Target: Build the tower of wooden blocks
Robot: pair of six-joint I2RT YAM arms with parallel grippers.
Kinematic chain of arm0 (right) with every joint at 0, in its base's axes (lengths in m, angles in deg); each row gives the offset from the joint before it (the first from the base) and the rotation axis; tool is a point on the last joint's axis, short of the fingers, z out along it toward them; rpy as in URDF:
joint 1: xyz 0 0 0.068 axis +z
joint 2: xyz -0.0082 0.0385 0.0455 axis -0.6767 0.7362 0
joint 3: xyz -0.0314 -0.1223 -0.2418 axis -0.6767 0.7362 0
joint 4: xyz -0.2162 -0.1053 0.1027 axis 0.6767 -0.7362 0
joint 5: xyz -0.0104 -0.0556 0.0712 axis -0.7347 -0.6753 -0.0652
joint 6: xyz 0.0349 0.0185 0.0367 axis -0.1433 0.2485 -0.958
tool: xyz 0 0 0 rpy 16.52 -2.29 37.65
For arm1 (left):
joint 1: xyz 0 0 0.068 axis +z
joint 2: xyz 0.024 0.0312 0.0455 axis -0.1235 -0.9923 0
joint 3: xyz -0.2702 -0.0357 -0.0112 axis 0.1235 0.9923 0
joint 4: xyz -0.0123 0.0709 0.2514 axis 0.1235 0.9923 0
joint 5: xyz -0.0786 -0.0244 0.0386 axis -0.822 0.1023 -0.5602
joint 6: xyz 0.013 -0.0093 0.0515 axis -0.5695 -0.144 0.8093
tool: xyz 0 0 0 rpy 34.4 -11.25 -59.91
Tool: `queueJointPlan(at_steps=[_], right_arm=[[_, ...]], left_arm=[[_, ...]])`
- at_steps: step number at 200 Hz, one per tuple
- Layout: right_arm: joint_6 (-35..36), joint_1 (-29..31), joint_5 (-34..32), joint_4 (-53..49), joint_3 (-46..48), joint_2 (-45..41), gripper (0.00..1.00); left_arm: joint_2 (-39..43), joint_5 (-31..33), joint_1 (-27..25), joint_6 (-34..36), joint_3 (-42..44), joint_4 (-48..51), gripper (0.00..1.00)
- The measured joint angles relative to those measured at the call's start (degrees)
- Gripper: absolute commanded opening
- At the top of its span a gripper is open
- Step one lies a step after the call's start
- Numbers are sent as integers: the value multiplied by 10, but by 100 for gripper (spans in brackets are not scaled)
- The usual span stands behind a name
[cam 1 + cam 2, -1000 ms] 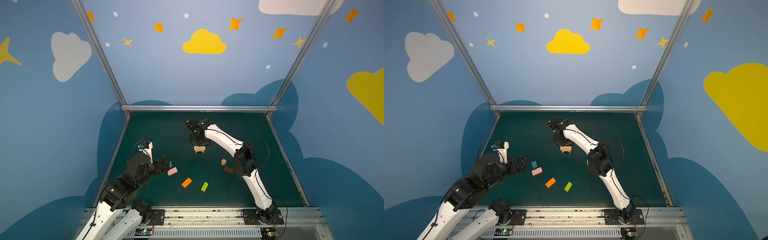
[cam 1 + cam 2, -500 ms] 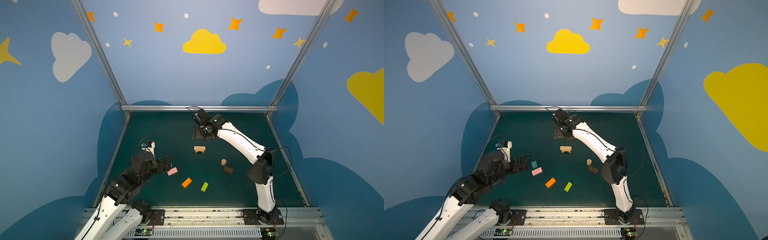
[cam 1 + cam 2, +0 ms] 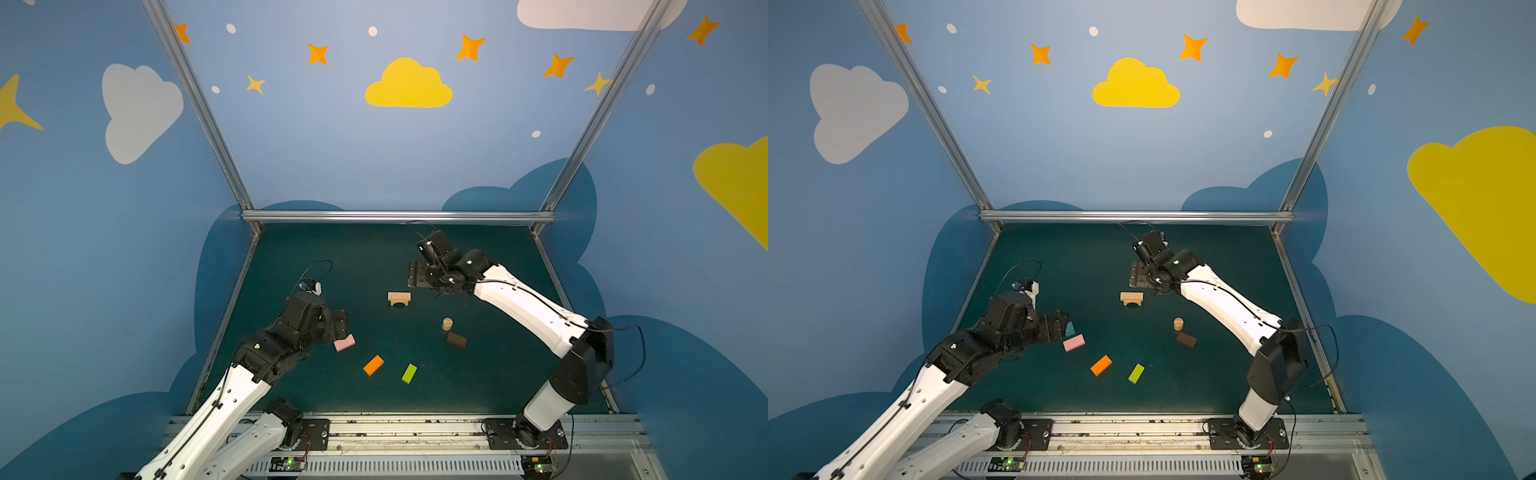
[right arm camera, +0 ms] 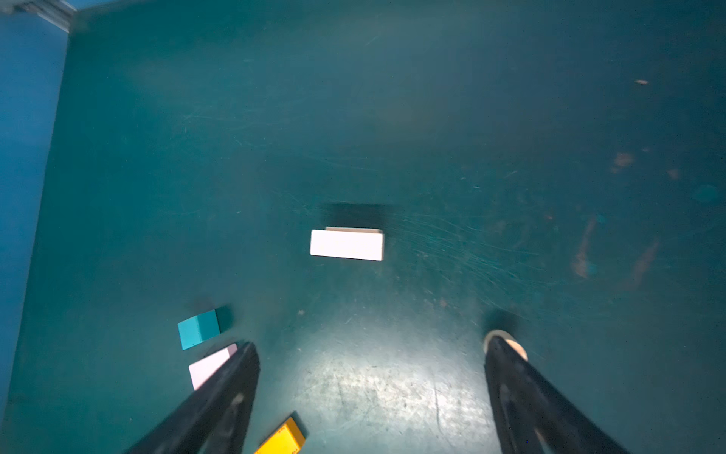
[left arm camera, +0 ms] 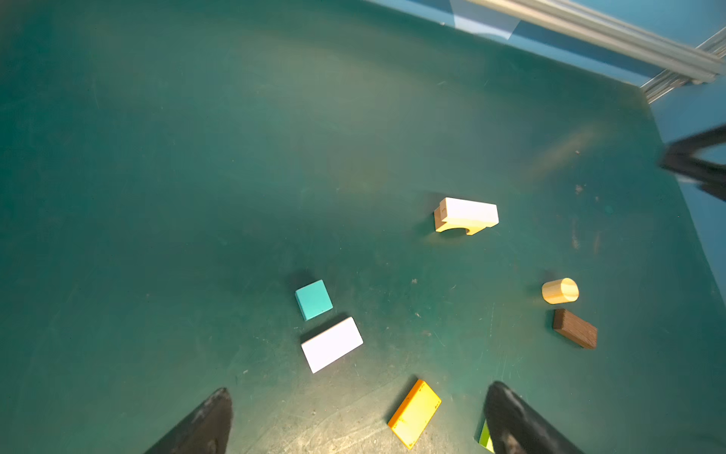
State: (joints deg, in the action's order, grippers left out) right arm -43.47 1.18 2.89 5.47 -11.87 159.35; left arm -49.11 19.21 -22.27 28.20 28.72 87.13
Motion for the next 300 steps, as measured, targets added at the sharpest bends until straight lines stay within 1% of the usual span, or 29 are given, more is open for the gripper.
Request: queueJointPlan(at_steps=[40,78,105,127,151,175,199,241,300], right_arm=[[-3,-14,5,71,114,-103,88],[-5,-19,3,134,207,-166,88],[-4,-21,5,175,262,-201,88],[-3,-23,4,193,295,-229,88],[-2,-28,3,214,326,-257,88],[-2,-35,3,224,352,-280,88],[-2,-40,2,229,366,-293,88],[-2,-50,-3,231,375,-308,88],[-2,-71,-6,230,397,-329,88]], left_arm=[[-42,-12,0,-11,-1,2,96],[-106,-29,0,-36,-7,19,92],[-126,-43,-4,-80,-10,29,89],[-121,-44,-32,-124,-10,29,88],[-117,-32,-79,-168,-9,30,88],[-135,-20,-111,-208,-9,38,88],[-158,-16,-127,-252,-7,45,88],[-157,-14,-150,-337,28,35,89],[-167,-13,-186,-423,56,-1,89]])
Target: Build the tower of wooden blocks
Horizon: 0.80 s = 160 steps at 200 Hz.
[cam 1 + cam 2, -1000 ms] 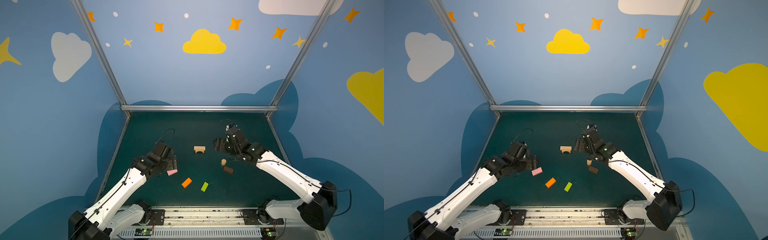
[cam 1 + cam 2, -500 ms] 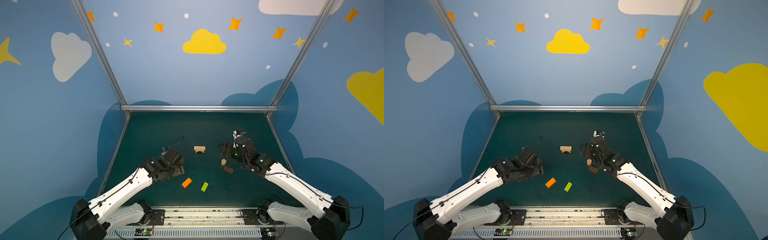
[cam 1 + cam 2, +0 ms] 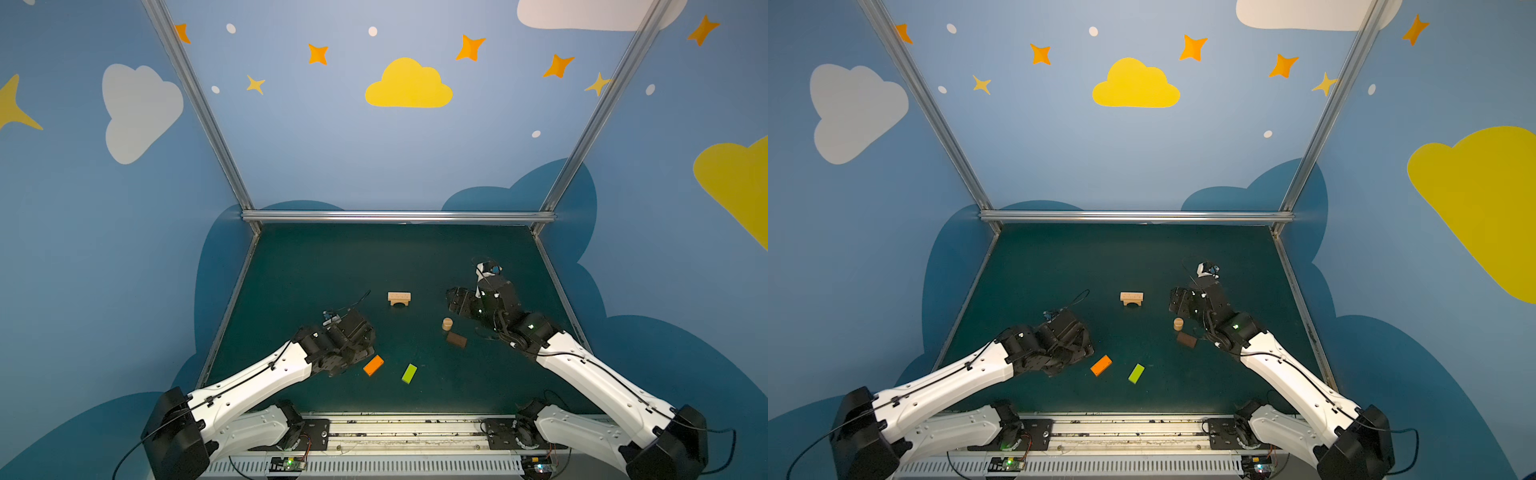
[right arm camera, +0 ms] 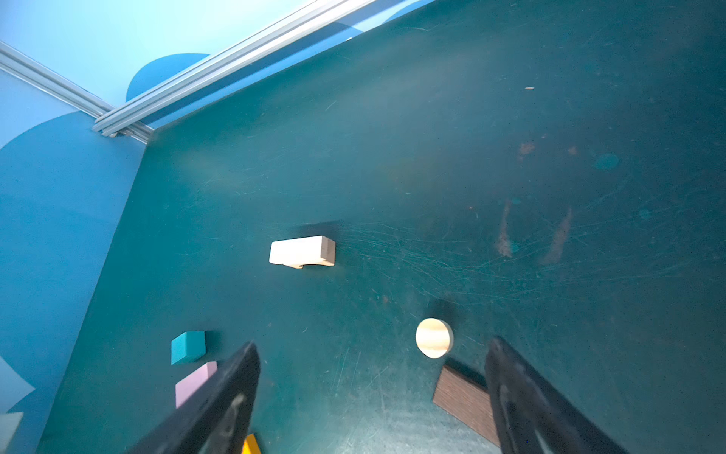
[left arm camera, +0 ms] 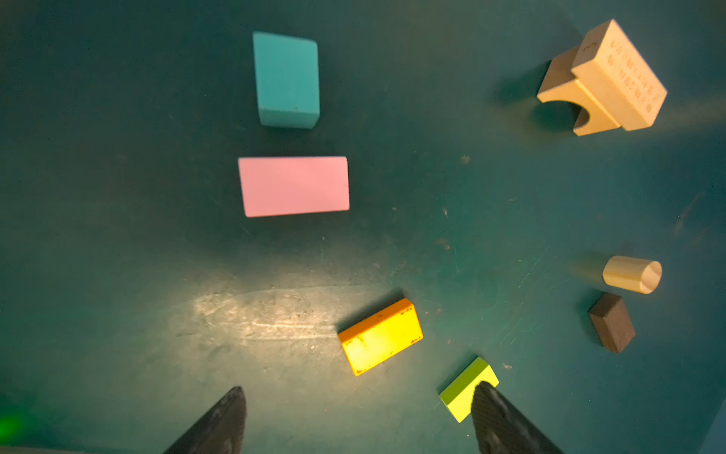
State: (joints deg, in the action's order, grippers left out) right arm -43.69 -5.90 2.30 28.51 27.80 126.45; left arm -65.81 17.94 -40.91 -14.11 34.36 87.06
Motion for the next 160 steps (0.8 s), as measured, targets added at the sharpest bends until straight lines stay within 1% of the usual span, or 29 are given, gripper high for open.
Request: queueJointPlan(at_steps=[27,67,119,160], right_arm=[[0,-10,1,0,7,-10,88],[0,-21,3,0,19,-20,88],[-2,-38,10,1,30,-28,88],[-2,-50,21,3,38,-29,88]], left_arm=[[-34,-5,-11,-21,0,-23,91],[-94,-23,-20,-34,-5,-49,92],[-165,-52,-24,-36,-24,-62,93],[-207,-58,-24,-28,-46,-60,93]])
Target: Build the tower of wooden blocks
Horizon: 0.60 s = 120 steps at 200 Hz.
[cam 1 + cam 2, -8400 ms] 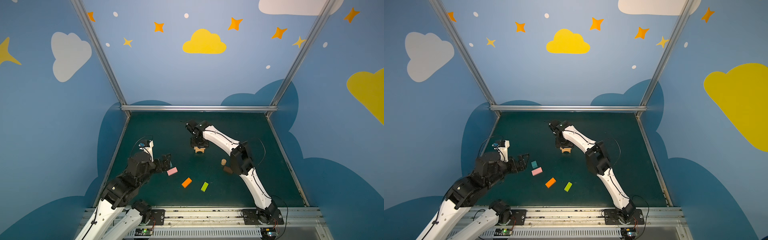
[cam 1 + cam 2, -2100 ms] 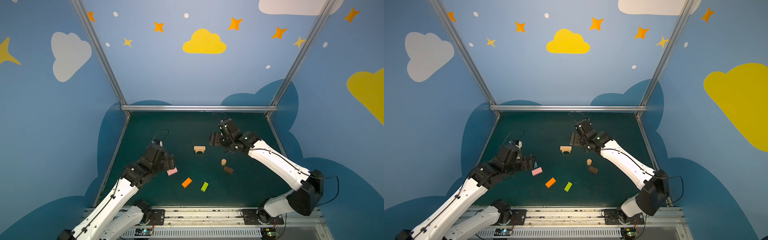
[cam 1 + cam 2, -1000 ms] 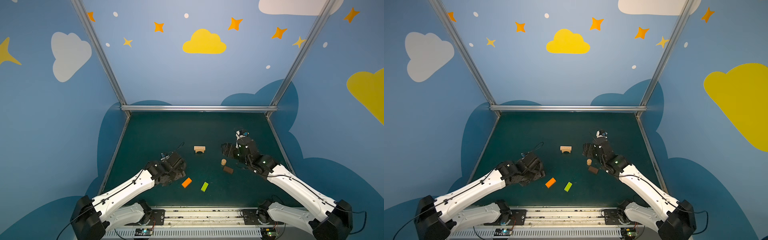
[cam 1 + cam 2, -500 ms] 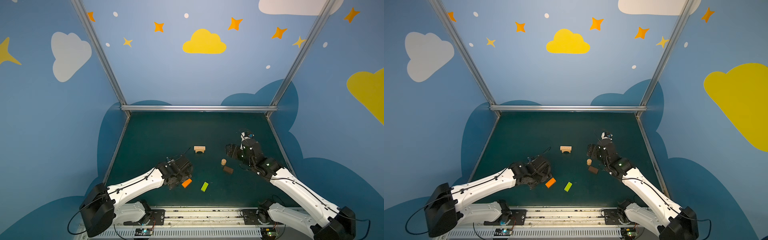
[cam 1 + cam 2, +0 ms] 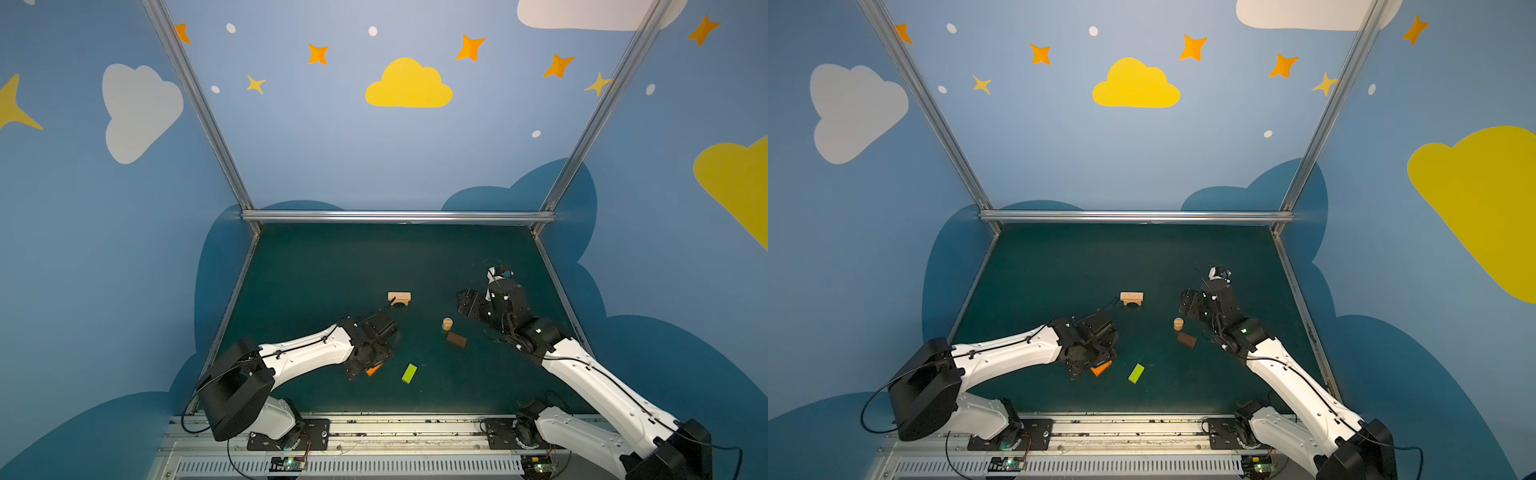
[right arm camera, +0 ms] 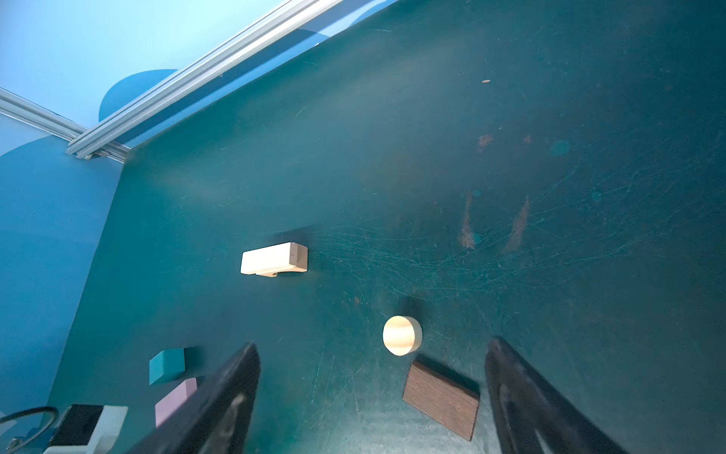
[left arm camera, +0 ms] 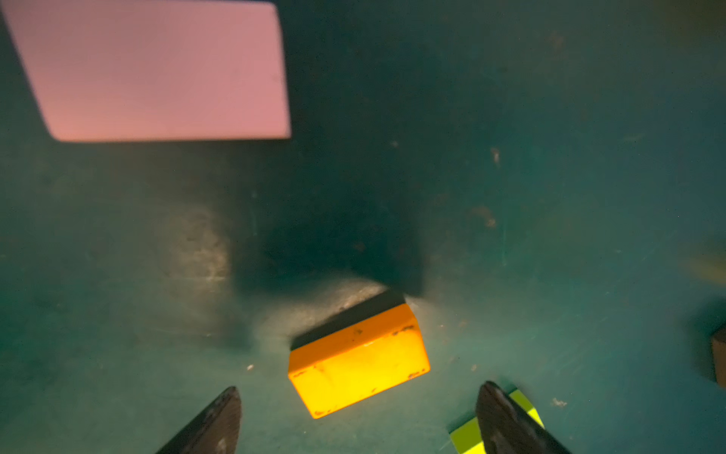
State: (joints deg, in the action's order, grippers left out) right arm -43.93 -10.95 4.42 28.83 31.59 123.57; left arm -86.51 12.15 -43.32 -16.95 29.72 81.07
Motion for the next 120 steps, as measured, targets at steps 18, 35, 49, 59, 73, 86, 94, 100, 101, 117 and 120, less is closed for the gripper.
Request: queueJointPlan(at_steps=[18,35,49,59,73,86,94,100,101,117,120], right_arm=[[0,-4,5,4,3,0,88],[0,-7,10,6,6,0,88],[-1,-9,15,8,6,0,88],[-1,-9,19,10,6,1,88],[-2,-10,23,15,6,2,88],[-4,-10,27,18,6,3,88],[-4,-11,29,19,6,4,88],[-4,-11,30,20,6,6,88],[-4,-11,30,20,6,6,88],[-4,-12,32,21,6,8,88],[-4,-12,33,21,6,8,88]], left_arm=[[-9,0,0,11,-10,0,93],[-14,0,0,23,-18,0,94],[-16,0,0,31,-20,1,94],[-17,0,-1,34,-20,2,94],[-21,0,-2,34,-20,5,95],[-24,-3,-2,34,-20,6,95],[-26,-4,-2,33,-19,5,95],[-26,-6,-3,32,-19,5,96],[-26,-6,-3,31,-19,5,96],[-30,-9,-3,28,-19,3,96],[-31,-9,-3,27,-19,3,96]])
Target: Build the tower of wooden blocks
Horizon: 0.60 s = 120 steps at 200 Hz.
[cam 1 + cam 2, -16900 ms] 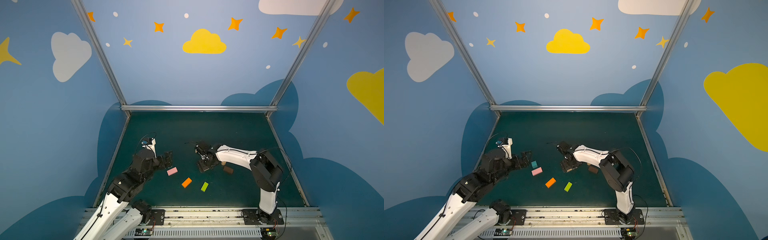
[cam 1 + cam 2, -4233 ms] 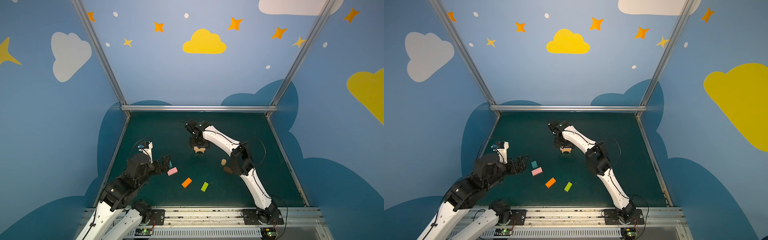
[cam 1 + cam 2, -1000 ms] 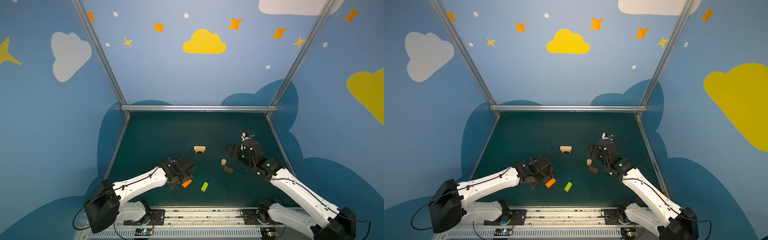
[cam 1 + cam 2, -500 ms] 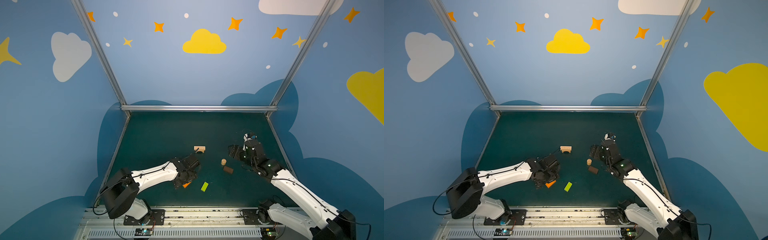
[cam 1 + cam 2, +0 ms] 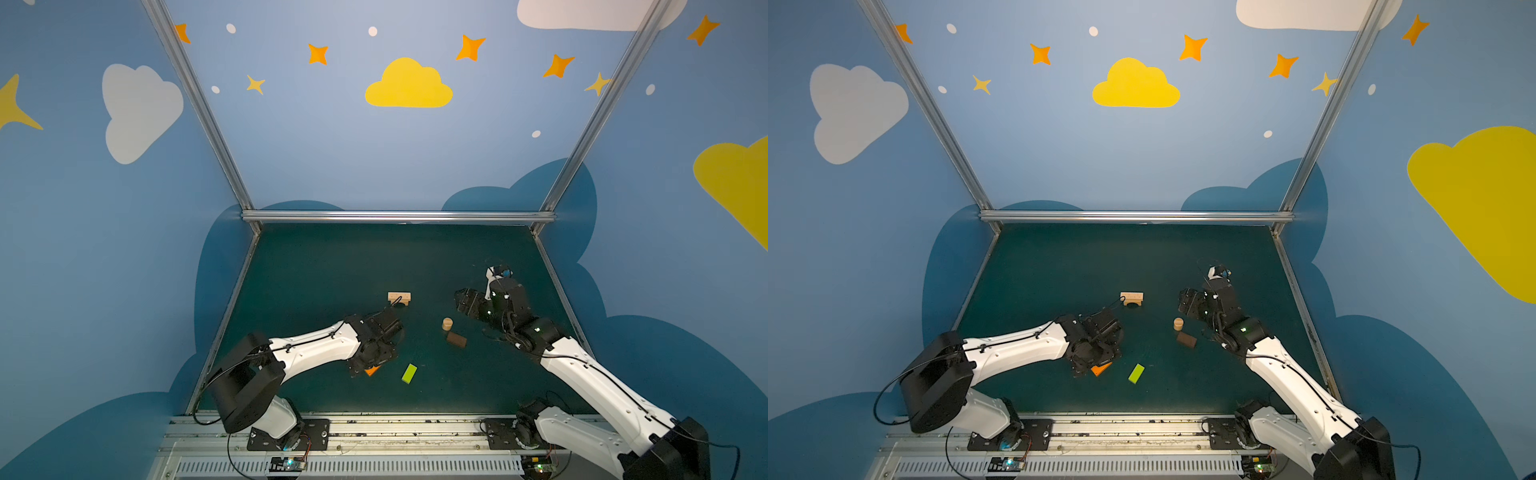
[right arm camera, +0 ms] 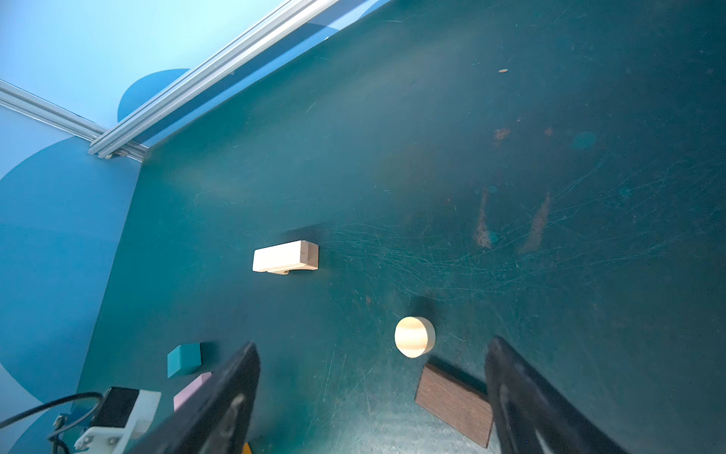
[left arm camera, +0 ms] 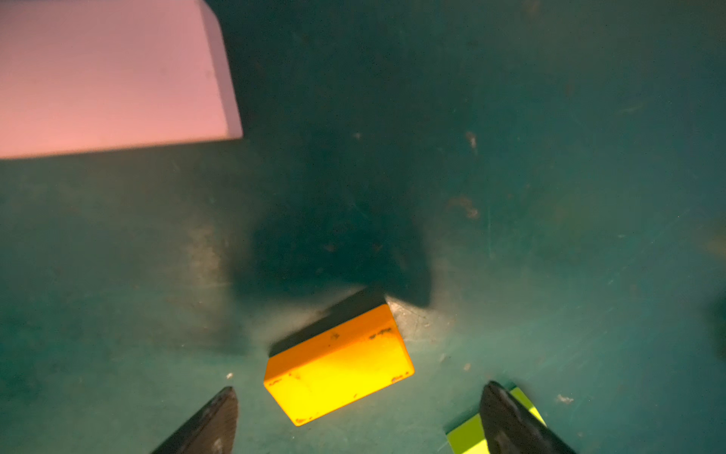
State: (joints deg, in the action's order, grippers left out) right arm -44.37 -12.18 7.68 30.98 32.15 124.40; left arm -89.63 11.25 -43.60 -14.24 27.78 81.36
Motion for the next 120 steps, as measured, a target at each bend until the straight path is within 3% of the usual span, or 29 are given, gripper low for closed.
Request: queueJointPlan(at_steps=[120], right_arm=[[0,-18,8,2,13,-1,88]], left_arm=[[-70,-17,6,-8,-22,16,96]])
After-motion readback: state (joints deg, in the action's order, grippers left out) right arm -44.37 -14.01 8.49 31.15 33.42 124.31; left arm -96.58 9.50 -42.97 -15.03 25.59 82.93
